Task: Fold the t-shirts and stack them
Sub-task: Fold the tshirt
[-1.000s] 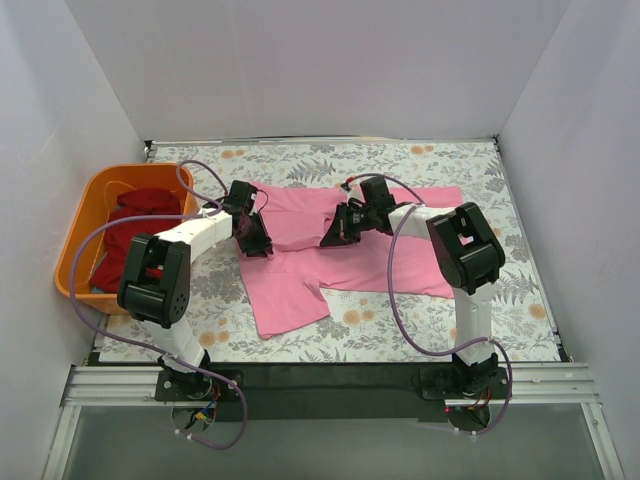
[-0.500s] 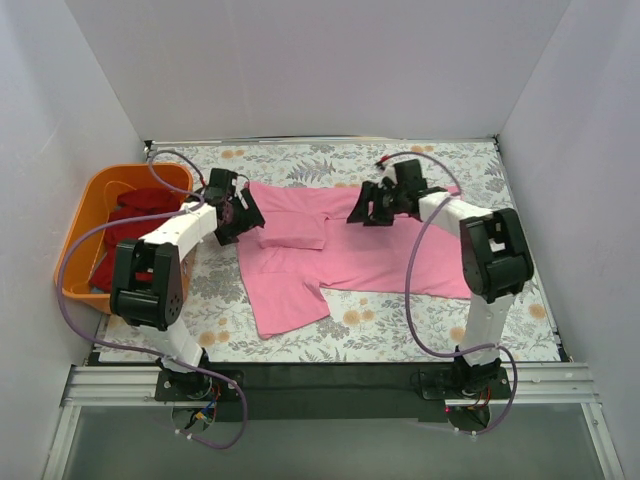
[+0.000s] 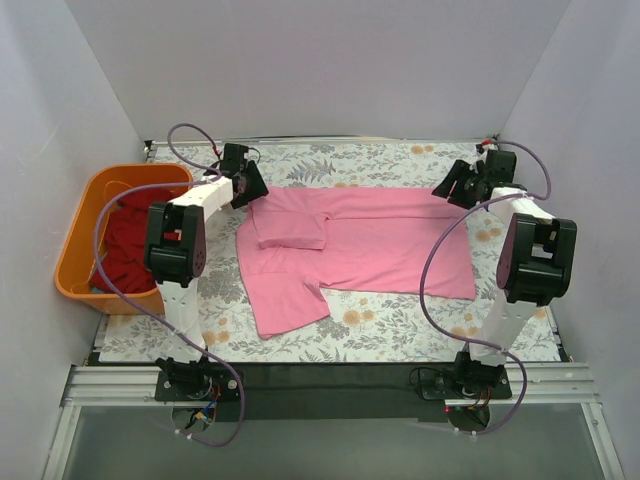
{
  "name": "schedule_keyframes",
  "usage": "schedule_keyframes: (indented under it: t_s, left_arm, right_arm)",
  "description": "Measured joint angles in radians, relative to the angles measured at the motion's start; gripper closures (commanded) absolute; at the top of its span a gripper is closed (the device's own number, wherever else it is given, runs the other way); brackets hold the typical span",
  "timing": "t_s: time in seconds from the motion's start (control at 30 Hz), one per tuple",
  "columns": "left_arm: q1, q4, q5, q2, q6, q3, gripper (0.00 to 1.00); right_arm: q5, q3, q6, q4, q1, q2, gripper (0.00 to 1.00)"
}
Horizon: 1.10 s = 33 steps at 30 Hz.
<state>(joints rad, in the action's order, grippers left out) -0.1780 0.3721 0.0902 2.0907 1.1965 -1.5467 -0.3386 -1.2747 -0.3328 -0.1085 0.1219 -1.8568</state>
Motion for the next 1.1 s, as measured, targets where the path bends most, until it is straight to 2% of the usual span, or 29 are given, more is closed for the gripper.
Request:
schedule_keyframes:
  t_s: [0.17, 0.23, 0.27, 0.37, 0.63, 0.67, 0.8, 0.83, 0.93, 1.1]
  left_arm:
    - [0.000, -0.011, 0.019, 0.068, -0.015, -0.027, 0.58]
    - [0.002, -0.021, 0.029, 0.083, -0.021, -0.044, 0.64]
    - [0.003, -0.029, 0.032, 0.090, -0.022, -0.050, 0.71]
    - [0.008, -0.049, 0.045, 0.109, -0.027, -0.063, 0.78]
    - [0.039, -0.100, 0.056, 0.167, -0.022, -0.123, 0.79]
    - [0.043, -0.104, 0.056, 0.170, -0.021, -0.126, 0.77]
    - [0.054, -0.117, 0.054, 0.172, -0.023, -0.131, 0.53]
    - [0.056, -0.119, 0.050, 0.170, -0.023, -0.131, 0.41]
    - [0.058, -0.118, 0.032, 0.146, -0.018, -0.116, 0.27]
    - [0.053, -0.088, -0.021, 0.002, -0.002, 0.006, 0.16]
  right_arm:
    - [0.002, -0.032, 0.000, 0.012, 0.053, -0.065, 0.50]
    - [-0.005, -0.052, 0.000, 0.024, 0.069, -0.106, 0.50]
    - [-0.007, -0.063, 0.000, 0.029, 0.076, -0.129, 0.50]
    - [-0.016, -0.097, -0.001, 0.043, 0.093, -0.203, 0.50]
    - [-0.085, -0.173, -0.012, 0.093, 0.130, -0.295, 0.49]
    - [-0.092, -0.178, -0.012, 0.096, 0.133, -0.300, 0.49]
    - [-0.107, -0.184, -0.008, 0.104, 0.141, -0.305, 0.48]
    - [-0.109, -0.184, -0.007, 0.104, 0.141, -0.305, 0.47]
    - [-0.105, -0.181, 0.000, 0.101, 0.134, -0.293, 0.45]
    - [-0.084, -0.107, 0.006, 0.078, 0.092, -0.182, 0.42]
